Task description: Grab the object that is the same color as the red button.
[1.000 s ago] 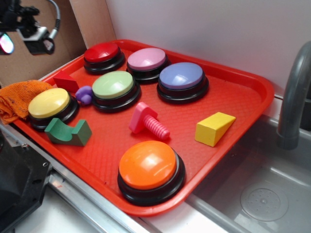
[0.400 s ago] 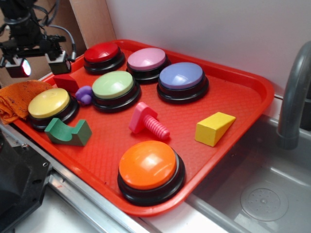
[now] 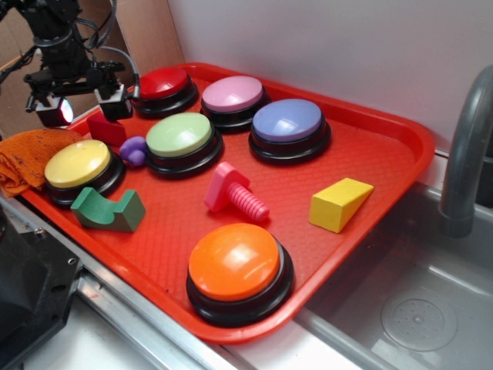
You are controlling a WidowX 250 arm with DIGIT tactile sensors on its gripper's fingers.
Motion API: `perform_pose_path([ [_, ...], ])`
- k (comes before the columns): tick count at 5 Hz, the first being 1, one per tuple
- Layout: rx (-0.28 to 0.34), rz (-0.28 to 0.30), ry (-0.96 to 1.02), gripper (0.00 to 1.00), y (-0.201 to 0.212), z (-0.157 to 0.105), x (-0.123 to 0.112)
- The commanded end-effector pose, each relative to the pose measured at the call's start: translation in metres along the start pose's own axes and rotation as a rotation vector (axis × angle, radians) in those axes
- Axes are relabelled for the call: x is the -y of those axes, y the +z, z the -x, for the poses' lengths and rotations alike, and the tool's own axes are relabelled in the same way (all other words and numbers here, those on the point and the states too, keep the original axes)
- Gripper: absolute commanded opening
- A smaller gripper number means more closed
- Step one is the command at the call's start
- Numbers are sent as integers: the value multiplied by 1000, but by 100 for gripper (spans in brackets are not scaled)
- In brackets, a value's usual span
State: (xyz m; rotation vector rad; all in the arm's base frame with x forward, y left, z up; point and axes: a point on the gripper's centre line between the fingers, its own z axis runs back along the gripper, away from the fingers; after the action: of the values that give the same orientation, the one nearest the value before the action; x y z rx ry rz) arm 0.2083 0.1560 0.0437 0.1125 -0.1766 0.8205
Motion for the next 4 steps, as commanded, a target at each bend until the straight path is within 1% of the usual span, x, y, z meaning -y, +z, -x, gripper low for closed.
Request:
perform_pose_path([
  [1,49,34,24,100,5,-10,2],
  [2,45,37,43,100,2,-10,4],
  [3,26,52,36,100,-8,-9,4],
  [4,31,55,31,100,-16,-6,3],
])
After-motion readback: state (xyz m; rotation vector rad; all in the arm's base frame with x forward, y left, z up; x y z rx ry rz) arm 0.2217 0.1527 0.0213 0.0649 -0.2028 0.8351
